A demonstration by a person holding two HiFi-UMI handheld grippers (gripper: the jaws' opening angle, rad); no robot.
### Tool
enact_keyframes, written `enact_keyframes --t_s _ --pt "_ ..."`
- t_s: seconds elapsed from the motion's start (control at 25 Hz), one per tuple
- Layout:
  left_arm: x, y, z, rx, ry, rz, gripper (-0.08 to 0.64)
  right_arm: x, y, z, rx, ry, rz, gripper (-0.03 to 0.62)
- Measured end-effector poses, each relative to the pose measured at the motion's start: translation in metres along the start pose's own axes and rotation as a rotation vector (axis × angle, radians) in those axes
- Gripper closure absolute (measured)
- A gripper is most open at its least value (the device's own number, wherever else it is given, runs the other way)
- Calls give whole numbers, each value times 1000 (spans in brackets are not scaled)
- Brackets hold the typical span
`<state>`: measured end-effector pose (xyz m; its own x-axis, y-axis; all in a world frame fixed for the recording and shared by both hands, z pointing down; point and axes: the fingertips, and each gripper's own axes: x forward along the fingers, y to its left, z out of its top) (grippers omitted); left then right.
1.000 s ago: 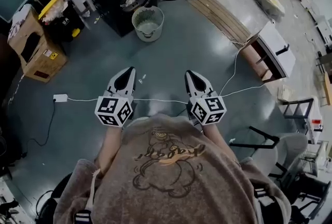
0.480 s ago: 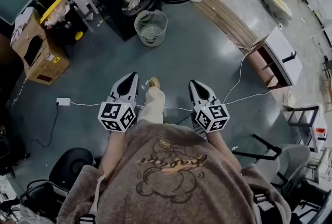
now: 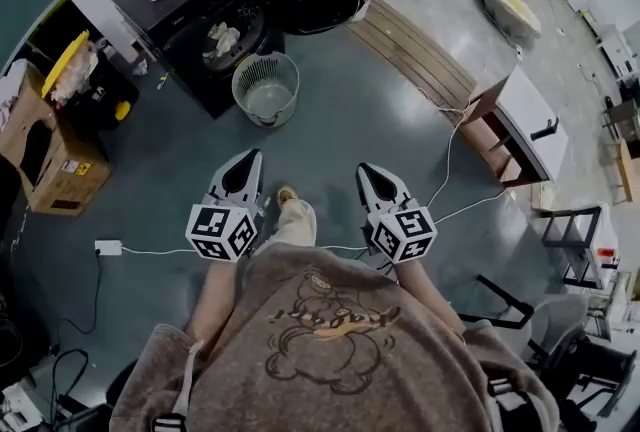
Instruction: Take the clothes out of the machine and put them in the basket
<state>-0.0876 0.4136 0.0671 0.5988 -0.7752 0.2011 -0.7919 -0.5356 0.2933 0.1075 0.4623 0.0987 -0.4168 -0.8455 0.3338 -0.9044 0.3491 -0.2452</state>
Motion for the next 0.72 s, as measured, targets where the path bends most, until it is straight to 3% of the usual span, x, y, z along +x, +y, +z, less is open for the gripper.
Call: enact_keyframes --t_s 0.4,0.72 --pt "129 93 63 -1 10 -24 554 144 -54 82 -28 17 10 597" --pt "180 138 91 -52 -6 14 555 221 -73 112 -22 24 41 597"
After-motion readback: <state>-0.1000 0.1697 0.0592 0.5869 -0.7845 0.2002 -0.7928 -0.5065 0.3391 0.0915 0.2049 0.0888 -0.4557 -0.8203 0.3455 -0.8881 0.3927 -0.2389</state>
